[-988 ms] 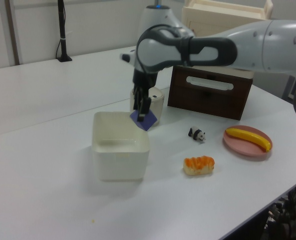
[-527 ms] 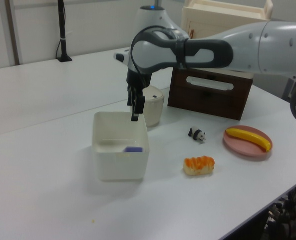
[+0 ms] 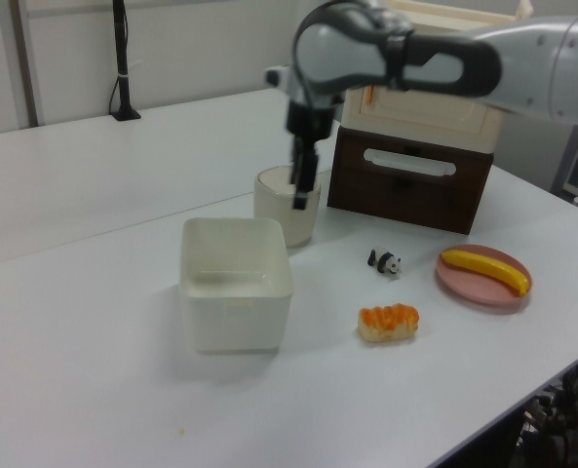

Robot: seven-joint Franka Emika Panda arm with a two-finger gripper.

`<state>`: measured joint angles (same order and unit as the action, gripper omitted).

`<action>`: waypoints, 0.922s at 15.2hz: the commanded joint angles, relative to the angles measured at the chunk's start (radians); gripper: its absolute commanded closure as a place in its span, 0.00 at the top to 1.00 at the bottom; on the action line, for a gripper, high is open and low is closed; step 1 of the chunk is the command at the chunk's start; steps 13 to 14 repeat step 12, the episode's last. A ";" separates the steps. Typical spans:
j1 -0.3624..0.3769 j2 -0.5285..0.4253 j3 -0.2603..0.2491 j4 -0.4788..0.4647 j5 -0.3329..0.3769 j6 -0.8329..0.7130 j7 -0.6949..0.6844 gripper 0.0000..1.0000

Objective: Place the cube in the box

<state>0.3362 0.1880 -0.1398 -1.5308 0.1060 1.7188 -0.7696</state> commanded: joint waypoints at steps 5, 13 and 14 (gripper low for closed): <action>-0.178 -0.053 0.059 -0.025 -0.087 -0.130 0.666 1.00; -0.230 -0.055 0.054 -0.022 -0.149 -0.110 0.785 1.00; -0.230 -0.055 0.054 -0.022 -0.149 -0.110 0.785 1.00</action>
